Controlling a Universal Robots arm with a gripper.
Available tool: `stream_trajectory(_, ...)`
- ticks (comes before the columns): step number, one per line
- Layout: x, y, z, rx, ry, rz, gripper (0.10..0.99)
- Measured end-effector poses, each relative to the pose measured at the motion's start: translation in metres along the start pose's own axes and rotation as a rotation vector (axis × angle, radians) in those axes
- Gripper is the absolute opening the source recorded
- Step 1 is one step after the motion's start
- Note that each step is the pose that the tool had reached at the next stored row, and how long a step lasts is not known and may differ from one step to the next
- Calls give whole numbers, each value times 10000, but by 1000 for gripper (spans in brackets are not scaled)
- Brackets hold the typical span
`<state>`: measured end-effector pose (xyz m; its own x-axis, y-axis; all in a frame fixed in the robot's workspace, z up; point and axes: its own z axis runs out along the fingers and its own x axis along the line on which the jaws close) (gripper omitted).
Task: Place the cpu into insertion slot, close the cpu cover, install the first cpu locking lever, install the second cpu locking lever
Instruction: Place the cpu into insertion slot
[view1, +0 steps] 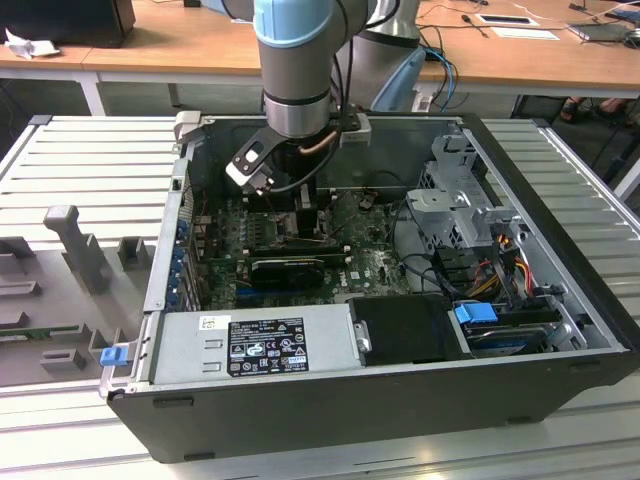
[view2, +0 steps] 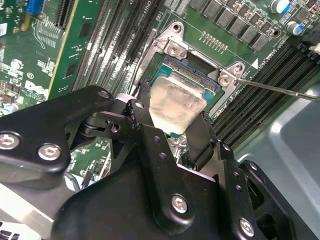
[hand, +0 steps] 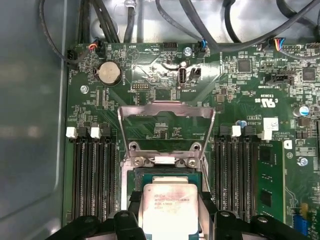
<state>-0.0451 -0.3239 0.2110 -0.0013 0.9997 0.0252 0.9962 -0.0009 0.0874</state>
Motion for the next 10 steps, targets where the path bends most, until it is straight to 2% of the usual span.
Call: stream_trajectory(10, 10, -8, 71, -2, -3, 56, 529)
